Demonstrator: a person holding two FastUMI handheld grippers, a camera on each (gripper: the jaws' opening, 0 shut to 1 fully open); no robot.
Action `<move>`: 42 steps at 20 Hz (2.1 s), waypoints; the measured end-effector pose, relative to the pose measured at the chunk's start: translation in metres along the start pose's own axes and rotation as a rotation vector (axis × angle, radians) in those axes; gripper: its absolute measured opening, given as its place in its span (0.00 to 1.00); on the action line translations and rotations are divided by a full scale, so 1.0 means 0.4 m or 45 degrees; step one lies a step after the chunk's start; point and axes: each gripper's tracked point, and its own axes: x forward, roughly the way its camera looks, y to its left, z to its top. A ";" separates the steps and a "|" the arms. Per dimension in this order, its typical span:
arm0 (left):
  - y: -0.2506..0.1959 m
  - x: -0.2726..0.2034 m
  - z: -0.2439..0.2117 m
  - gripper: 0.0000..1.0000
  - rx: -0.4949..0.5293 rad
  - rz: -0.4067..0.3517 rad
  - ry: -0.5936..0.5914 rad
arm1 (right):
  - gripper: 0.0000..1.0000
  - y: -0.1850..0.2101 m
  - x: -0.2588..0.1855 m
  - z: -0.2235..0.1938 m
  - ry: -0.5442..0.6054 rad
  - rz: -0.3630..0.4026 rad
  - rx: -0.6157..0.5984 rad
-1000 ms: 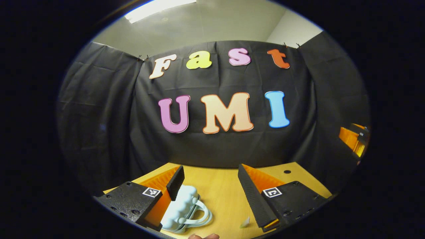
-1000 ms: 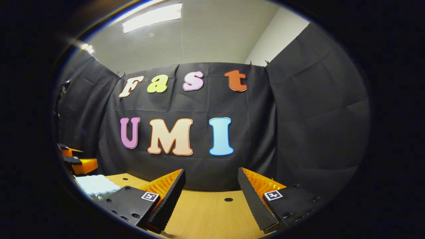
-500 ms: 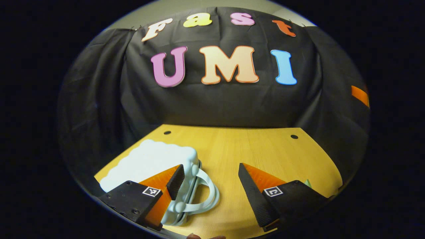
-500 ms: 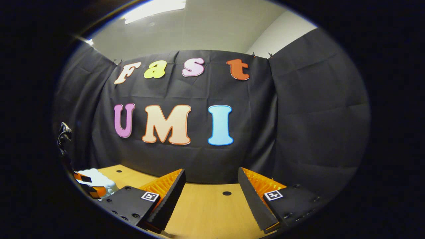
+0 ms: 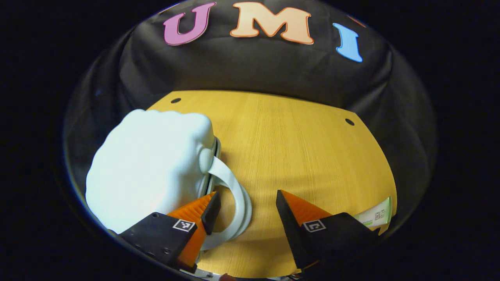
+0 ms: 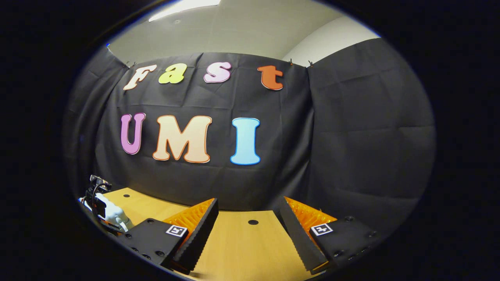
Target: First open the suitcase, pack the skin care products into it, and then close the suitcase.
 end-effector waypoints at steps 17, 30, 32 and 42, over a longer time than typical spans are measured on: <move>0.016 -0.025 0.019 0.01 0.220 0.056 0.173 | 0.99 0.031 -0.018 -0.010 0.020 0.075 0.068; 0.076 -0.228 0.232 0.00 0.096 -0.106 -0.068 | 0.98 0.119 -0.017 0.000 -0.006 0.162 0.053; 0.123 -0.254 0.262 0.00 0.121 -0.128 -0.082 | 0.98 0.118 -0.020 0.004 -0.014 0.131 0.052; 0.507 -0.333 0.434 0.00 0.132 -0.159 -0.176 | 0.98 0.129 -0.023 0.016 -0.050 -0.095 0.067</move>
